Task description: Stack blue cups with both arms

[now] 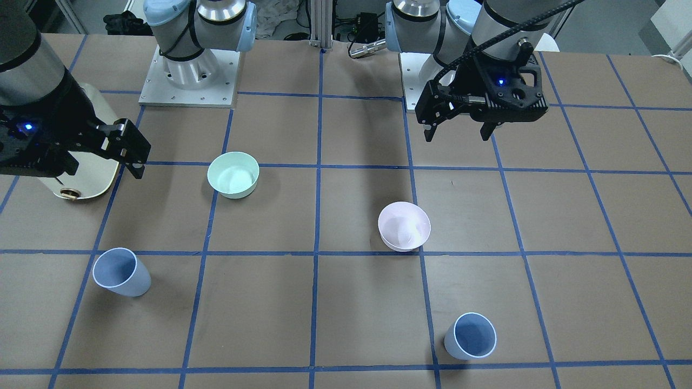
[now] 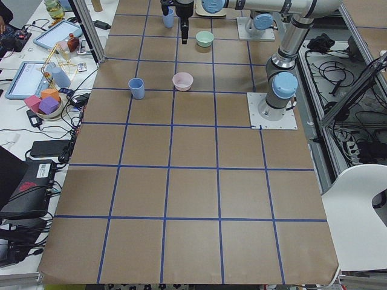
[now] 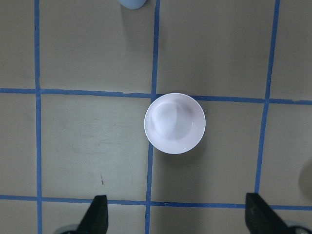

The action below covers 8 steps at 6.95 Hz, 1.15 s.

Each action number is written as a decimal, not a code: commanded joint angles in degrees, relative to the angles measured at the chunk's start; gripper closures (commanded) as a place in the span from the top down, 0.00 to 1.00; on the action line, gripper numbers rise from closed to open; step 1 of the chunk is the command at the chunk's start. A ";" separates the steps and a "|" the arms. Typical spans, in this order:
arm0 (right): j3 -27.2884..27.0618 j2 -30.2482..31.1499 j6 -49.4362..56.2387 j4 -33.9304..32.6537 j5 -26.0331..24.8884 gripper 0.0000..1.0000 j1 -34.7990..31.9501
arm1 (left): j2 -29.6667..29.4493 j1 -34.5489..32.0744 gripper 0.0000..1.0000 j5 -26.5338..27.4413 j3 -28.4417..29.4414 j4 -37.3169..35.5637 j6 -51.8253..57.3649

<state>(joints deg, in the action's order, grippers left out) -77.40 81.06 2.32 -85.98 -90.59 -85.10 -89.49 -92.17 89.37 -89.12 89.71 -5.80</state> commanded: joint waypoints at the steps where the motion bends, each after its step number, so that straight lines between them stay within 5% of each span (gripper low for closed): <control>1: -0.12 0.33 0.14 0.11 0.24 1.00 0.11 | -0.24 0.68 1.00 -0.42 0.17 -0.41 0.17; 3: -0.12 0.50 0.22 0.03 0.41 1.00 0.11 | -7.23 1.47 1.00 -0.33 2.01 -7.21 0.44; 6: -0.03 1.65 0.22 0.55 -0.99 1.00 -0.06 | -27.77 1.56 1.00 0.46 20.24 -10.08 1.93; 8: -0.12 1.91 0.31 0.29 -0.38 1.00 0.02 | -37.47 1.56 1.00 2.47 24.08 -11.30 3.68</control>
<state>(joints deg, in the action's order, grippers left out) -77.47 82.73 2.61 -85.61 -91.32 -85.09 -121.30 -90.62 90.63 -67.35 79.34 -3.41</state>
